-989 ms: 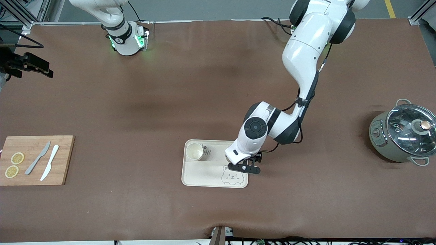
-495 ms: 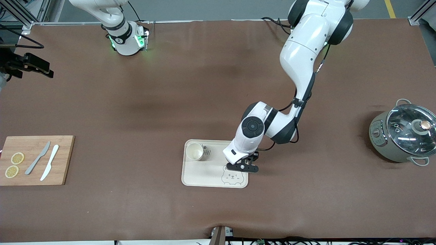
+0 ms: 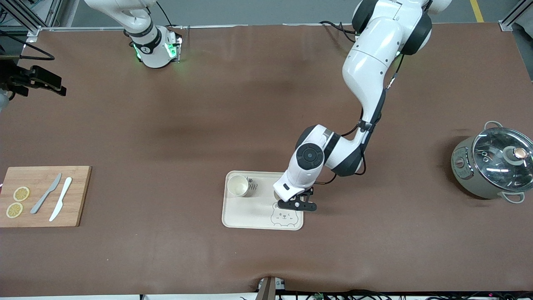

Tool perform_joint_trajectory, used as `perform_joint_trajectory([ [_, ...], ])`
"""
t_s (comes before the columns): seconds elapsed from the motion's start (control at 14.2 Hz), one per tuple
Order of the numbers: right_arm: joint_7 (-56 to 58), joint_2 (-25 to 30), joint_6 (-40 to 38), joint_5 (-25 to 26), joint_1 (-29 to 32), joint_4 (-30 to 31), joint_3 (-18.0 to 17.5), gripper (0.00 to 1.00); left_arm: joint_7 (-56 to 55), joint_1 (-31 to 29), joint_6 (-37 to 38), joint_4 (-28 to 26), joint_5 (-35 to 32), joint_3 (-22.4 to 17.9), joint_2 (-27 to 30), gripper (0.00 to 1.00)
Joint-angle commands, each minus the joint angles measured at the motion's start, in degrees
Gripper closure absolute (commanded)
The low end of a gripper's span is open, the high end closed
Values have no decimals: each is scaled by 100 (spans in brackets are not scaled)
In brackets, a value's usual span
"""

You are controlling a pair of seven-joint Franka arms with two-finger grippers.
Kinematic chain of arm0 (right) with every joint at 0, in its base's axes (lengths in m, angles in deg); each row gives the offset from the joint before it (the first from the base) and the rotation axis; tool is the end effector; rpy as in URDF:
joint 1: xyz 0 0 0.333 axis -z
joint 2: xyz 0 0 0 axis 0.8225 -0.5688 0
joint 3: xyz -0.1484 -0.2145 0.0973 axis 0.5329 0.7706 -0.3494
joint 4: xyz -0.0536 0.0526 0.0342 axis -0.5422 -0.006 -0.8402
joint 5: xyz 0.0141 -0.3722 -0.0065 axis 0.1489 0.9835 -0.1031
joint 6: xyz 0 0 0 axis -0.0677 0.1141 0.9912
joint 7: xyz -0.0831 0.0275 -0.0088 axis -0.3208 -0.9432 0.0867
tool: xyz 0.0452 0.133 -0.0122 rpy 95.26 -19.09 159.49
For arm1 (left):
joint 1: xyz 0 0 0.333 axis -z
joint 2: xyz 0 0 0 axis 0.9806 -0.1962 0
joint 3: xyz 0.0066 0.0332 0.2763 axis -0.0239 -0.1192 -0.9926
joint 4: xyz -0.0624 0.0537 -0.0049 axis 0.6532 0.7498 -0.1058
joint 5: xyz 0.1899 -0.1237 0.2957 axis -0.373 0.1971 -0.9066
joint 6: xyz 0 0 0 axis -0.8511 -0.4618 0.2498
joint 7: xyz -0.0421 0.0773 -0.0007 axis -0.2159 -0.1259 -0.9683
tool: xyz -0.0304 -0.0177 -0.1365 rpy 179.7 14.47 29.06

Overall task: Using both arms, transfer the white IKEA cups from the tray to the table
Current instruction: 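Lower the left gripper around the cup rim and close it, then lift the cup with the left gripper and carry it off the tray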

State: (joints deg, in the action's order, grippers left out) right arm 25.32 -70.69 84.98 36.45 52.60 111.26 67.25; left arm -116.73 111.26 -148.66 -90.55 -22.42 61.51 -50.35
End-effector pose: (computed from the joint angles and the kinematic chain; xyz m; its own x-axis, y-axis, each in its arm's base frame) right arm 0.5055 -0.0045 0.5819 0.9892 -0.0039 -0.1466 -0.0057 -0.9999 -0.0123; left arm 0.6186 -0.4063 0.1743 0.9882 -0.1030 0.1131 -0.1108 -0.9917 0.0653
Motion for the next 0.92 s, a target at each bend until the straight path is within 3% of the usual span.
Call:
perform_joint_trajectory([
  [0.0,-89,-18,-27,-50,1,-27,-9,0,-49,-6,189,141,99,-64,-15,100],
  [0.49,-89,-79,-71,-50,1,-18,-9,0,21,-173,610,-262,195,-37,748,100],
  [0.85,-63,-290,-62,20,54,-27,-9,0,837,-742,664,-1965,204,173,2276,100],
])
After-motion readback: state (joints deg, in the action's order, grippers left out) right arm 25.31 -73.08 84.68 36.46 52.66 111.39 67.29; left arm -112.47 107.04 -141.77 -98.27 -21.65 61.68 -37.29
